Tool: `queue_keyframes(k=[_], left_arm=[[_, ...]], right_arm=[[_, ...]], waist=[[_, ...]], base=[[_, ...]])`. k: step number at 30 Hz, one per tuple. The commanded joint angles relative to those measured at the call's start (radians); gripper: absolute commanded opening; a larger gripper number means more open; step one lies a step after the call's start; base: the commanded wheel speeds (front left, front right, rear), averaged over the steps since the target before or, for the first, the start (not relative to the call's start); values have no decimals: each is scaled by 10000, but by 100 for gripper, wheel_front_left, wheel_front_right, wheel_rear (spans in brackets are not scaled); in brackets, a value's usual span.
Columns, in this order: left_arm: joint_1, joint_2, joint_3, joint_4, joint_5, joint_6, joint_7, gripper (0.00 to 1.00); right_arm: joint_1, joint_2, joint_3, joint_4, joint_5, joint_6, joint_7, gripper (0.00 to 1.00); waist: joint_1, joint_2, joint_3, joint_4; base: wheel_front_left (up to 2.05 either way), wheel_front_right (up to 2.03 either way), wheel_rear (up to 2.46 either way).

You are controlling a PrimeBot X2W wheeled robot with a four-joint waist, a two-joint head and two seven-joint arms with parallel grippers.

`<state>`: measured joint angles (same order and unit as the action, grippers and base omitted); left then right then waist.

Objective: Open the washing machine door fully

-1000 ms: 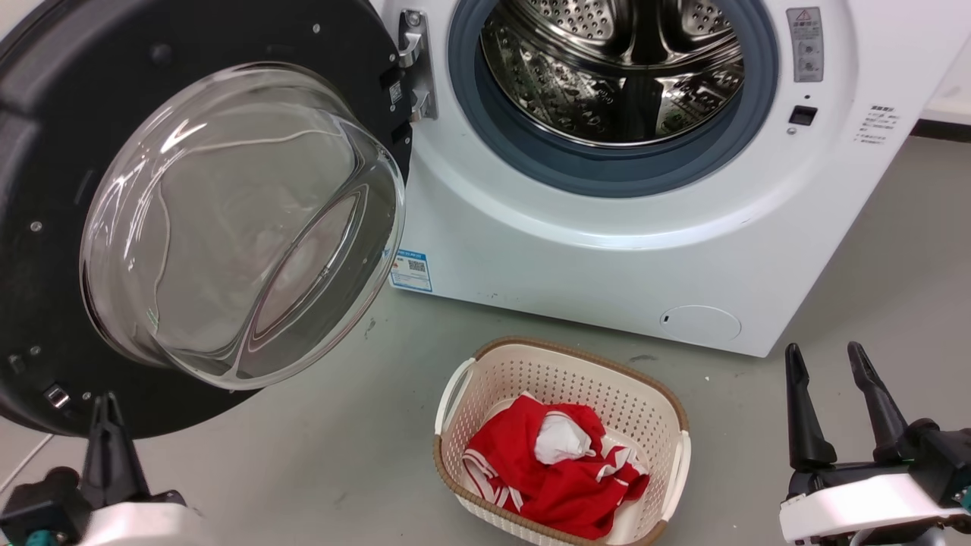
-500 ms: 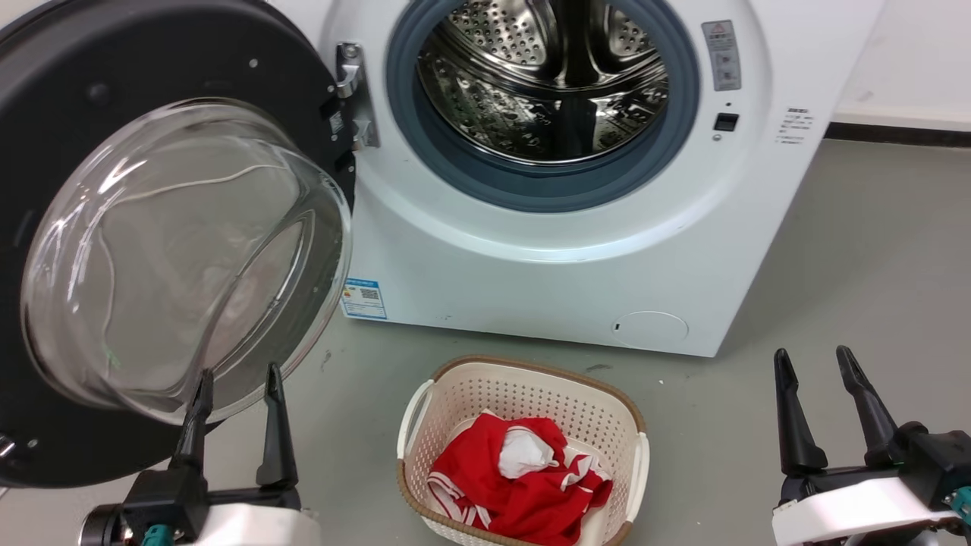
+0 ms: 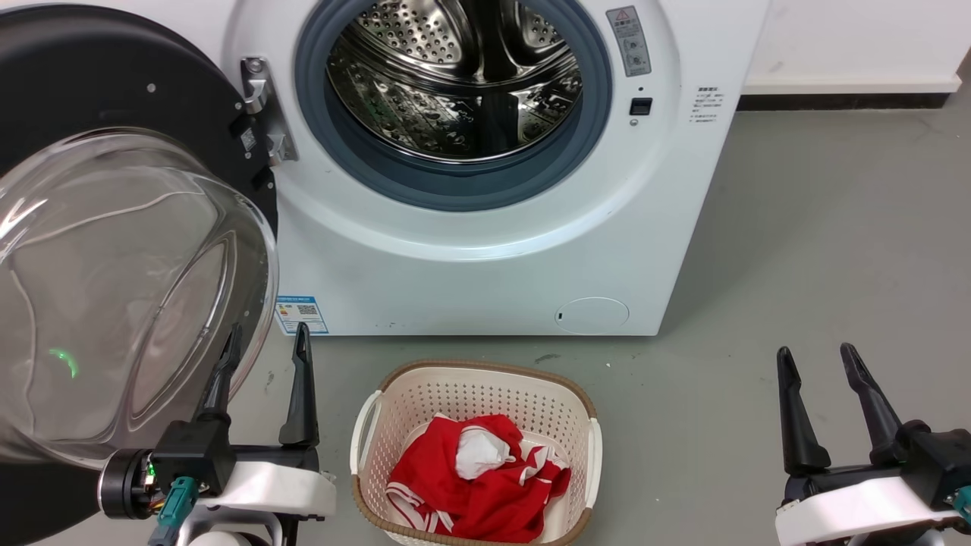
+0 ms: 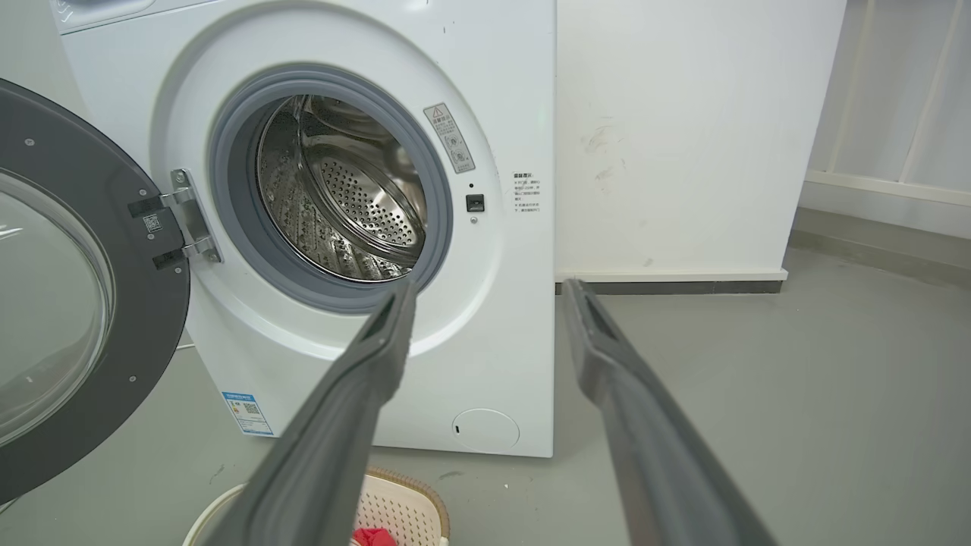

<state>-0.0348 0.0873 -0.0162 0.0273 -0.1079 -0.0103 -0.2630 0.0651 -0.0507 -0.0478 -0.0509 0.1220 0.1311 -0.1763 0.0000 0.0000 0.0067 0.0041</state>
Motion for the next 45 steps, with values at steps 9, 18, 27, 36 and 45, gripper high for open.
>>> queue_keyframes(k=[9,18,27,36,45], left_arm=[[103,-18,160,84,149,-44,-24,100],[110,-80,193,127,211,-67,-24,100],[92,-91,309,523,-174,-99,161,0],[-23,-126,441,724,-2041,-239,631,0],[-85,-152,502,843,-3521,-348,952,0]], right_arm=[[88,13,62,53,71,-5,-59,100],[54,13,68,80,107,-5,-67,100],[95,1,106,346,470,0,1,0],[-163,-118,128,675,2413,-1,275,0],[-360,-187,144,938,3920,-1,488,0]], waist=[[0,0,45,-141],[0,0,51,-105],[0,0,45,-77],[0,0,39,-74],[0,0,34,-72]], base=[[0,0,0],[0,0,0],[0,0,0],[0,0,0],[0,0,0]])
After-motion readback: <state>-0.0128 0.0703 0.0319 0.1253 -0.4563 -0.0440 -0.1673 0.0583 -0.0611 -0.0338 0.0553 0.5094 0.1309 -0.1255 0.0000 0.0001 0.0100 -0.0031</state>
